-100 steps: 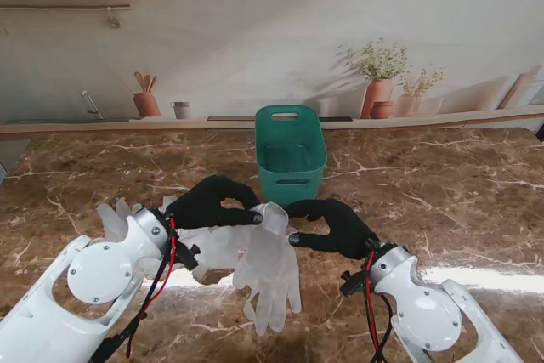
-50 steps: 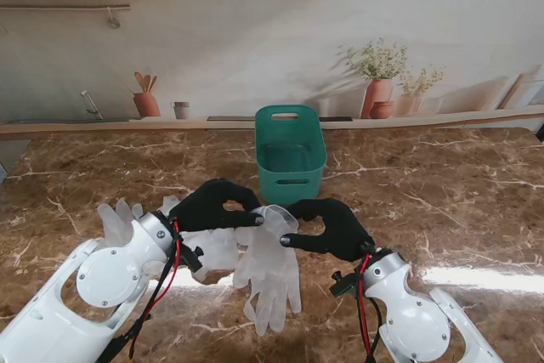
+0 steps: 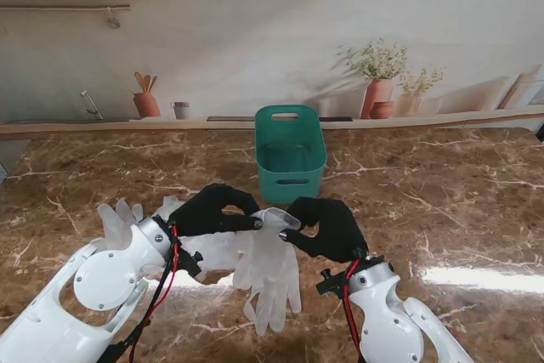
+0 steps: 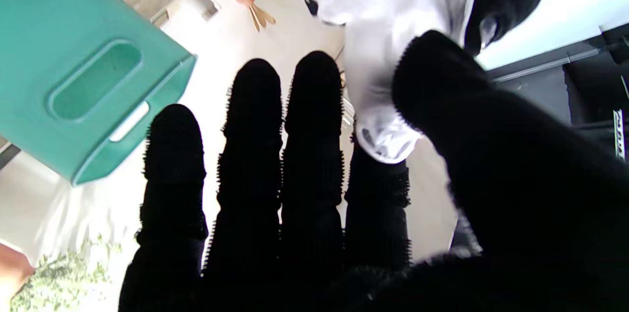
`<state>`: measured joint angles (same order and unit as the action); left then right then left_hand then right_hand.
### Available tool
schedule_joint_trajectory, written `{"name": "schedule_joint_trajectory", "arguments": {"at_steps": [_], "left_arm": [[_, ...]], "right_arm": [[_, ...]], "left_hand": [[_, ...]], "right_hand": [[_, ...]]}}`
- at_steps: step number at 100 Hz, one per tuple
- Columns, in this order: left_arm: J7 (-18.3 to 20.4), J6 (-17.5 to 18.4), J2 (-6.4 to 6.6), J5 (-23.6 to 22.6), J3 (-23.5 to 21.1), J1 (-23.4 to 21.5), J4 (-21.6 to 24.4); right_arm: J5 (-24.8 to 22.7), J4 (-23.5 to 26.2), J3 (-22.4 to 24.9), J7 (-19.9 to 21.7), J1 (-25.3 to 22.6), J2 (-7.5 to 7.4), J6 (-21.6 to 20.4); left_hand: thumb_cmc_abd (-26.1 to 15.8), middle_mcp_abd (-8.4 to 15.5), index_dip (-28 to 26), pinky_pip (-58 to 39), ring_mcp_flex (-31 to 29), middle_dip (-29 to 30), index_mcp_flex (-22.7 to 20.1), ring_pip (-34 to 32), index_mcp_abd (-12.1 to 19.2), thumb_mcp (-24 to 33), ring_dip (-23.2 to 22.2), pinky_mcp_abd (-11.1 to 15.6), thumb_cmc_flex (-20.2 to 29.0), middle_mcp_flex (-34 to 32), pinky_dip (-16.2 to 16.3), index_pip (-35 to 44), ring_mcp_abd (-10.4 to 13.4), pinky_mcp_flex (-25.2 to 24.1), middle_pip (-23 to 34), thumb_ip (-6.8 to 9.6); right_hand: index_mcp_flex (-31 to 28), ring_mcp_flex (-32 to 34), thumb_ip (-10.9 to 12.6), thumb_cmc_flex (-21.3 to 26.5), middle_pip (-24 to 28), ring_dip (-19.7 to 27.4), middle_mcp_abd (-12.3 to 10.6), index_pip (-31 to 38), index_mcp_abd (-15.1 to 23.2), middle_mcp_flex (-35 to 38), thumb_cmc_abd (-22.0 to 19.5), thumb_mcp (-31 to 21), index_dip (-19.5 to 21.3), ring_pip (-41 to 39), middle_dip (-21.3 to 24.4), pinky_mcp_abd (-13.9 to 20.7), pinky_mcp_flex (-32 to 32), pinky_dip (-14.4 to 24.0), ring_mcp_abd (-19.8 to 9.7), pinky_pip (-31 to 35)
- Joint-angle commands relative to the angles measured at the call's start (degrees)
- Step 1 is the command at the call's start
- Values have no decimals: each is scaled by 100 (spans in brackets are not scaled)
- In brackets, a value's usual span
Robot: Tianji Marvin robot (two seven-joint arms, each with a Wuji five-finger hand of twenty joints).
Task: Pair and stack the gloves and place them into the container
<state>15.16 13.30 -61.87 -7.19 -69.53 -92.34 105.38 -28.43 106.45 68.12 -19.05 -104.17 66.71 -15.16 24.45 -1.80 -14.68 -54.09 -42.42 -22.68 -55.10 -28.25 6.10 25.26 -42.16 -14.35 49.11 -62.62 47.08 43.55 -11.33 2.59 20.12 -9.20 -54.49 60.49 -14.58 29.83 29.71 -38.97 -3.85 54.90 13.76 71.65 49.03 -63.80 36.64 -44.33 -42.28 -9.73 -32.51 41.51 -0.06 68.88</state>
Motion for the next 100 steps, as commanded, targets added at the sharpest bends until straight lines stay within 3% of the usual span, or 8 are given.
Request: {"name": "schedule_joint_trajectory", "arguments": {"at_steps": [1,29,55,60,65,75,81,100], "left_arm": [[-22,-57,6,-21,-5,-71,-28],[493,90,58,850,-17,-102,-279],[435,524,106,389,67,-85,-499],[198,608,95,-34,85,-104,-492],[-120,602,58,-433,101,-158,-454],[-581,592,-22,-828,131,-231,-414],[-876,576,-79,-972,145,-267,-403],[-1072,737,-140,-786,70,-414,-329]], "right_arm": [[97,13,-15,44,-37,55,-51],[-235,-109,-166,-500,55,134,-56],[-321,29,-252,-676,27,174,613],[-290,53,-251,-663,18,177,658],[-265,71,-247,-641,5,175,661],[-296,88,-229,-622,-17,163,625],[-298,110,-204,-580,-46,152,600],[-397,253,-18,-305,-230,71,502]], "left_hand": [[-397,-54,119,71,0,137,226,-143,58,-512,-87,-71,194,171,-81,140,-37,-100,164,184],[-1107,-218,-147,799,656,201,679,368,-546,-1651,190,-175,-729,944,-379,-1497,-86,-430,-127,594],[389,-21,-313,1471,1369,173,1801,1090,-821,-2391,546,-144,-1005,2100,-394,-2167,148,-676,-350,622],[428,13,-416,1497,1359,118,1944,1100,-828,-2333,545,-126,-909,2191,-342,-2117,179,-663,-302,631],[924,35,-760,1485,1185,-15,2009,1008,-774,359,443,-96,-1670,2119,-71,-1872,180,-542,-154,342],[704,117,-1233,1172,722,-213,1705,708,-386,1274,266,-79,-1268,1484,37,-995,140,-367,194,225],[532,175,-1163,839,304,-423,1327,430,173,306,132,-82,-228,770,42,72,124,-231,471,-29],[-141,119,-622,487,7,-833,660,63,422,-32,8,-88,74,38,-39,696,35,-238,423,7]], "right_hand": [[-195,313,-90,-116,75,-97,12,43,207,295,136,-282,130,-95,9,-45,-168,191,-52,288],[-377,577,26,-290,471,-358,180,200,146,647,-187,-455,74,-649,-128,-87,-457,210,6,675],[-496,762,116,-338,647,-449,236,276,-79,810,25,-648,173,-938,-213,-131,-680,212,10,829],[-497,777,117,-349,653,-443,239,291,-125,829,29,-666,168,-949,-204,-141,-694,209,20,850],[-500,787,115,-356,655,-438,232,299,-125,835,31,-673,164,-953,-198,-143,-698,205,19,859],[-497,787,108,-368,653,-429,235,304,-124,838,27,-671,156,-953,-188,-144,-699,196,14,866],[-493,779,108,-359,649,-423,230,302,-128,829,22,-670,148,-950,-182,-143,-691,190,14,867],[-504,748,101,-348,642,-409,235,303,-122,822,58,-665,117,-938,-169,-156,-624,189,34,878]]}}
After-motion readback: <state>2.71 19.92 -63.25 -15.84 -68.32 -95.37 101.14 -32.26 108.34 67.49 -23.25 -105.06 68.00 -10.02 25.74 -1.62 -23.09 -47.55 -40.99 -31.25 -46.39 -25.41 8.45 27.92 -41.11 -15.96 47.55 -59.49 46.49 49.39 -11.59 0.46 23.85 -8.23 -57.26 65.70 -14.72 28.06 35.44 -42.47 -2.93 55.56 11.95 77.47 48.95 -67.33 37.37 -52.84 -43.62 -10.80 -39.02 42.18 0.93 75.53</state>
